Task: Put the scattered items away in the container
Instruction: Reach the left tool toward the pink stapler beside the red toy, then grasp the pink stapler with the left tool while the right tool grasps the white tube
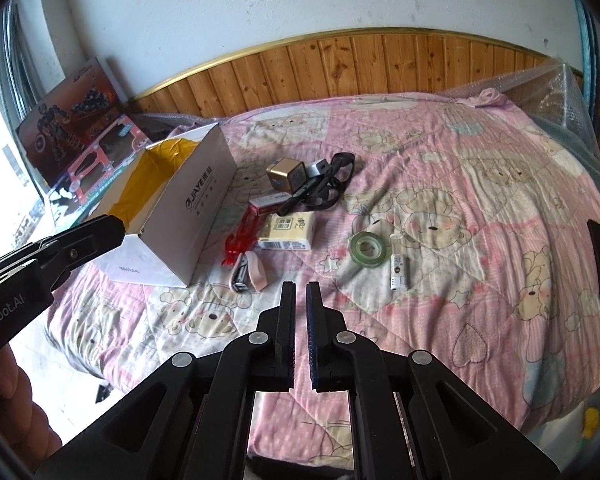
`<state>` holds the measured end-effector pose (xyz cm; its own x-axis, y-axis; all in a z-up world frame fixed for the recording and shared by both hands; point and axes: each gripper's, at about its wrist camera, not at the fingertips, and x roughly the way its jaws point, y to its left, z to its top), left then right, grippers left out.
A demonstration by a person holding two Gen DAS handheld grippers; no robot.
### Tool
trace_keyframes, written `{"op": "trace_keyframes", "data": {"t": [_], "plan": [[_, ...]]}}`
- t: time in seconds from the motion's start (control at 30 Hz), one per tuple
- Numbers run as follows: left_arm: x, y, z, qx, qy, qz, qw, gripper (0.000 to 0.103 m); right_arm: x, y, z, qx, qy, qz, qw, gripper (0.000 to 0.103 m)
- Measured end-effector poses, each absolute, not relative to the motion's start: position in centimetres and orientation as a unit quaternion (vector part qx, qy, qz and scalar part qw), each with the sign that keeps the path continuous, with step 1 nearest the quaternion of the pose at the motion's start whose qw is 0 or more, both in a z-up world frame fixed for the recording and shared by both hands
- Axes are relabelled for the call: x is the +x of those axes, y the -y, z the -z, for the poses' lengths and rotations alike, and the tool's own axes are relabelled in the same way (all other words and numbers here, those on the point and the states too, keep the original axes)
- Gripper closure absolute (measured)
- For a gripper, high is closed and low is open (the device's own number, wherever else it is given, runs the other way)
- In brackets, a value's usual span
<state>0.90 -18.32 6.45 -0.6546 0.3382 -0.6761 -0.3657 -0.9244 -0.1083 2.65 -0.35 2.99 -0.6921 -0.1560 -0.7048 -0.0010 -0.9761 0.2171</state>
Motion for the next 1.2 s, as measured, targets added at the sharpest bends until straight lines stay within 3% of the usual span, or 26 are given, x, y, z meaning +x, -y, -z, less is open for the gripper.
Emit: {"op": "trace_keyframes", "data": {"t": [0.07,0.13,0.17,0.2,0.63,1.03,1.2], "plan": [[0.8,18.7,-6.3,-0.371,-0.011,-0.909,0.187,0.091,2.5,0.5,-2.8,0.391,0.101,0.914,0.045,0.093],[0.5,19.3,-6.0,-0.382,0.000,-0.907,0.175,0.061,2.6,0.5,-2.6,0.390,0.105,0.914,0.045,0.068],[0.4,19.5,-6.0,-0.387,0.008,-0.906,0.172,0.053,2.7,0.4,-2.5,0.388,0.106,0.914,0.047,0.055],[0.4,19.8,-6.0,-0.385,0.013,-0.908,0.167,0.046,2.7,0.3,-2.3,0.387,0.106,0.915,0.047,0.055],[-0.5,19.1,-3.9,-0.397,-0.004,-0.905,0.151,0.044,-0.2,-1.5,2.2,0.440,0.133,0.886,0.060,0.055],[-6.3,20.8,4.1,-0.456,0.009,-0.879,0.138,0.044,-5.5,-7.6,8.1,0.476,0.201,0.856,0.025,0.055],[-8.2,20.8,6.5,-0.477,0.014,-0.867,0.146,0.044,-7.8,-7.6,8.7,0.478,0.186,0.858,0.032,0.055]]}}
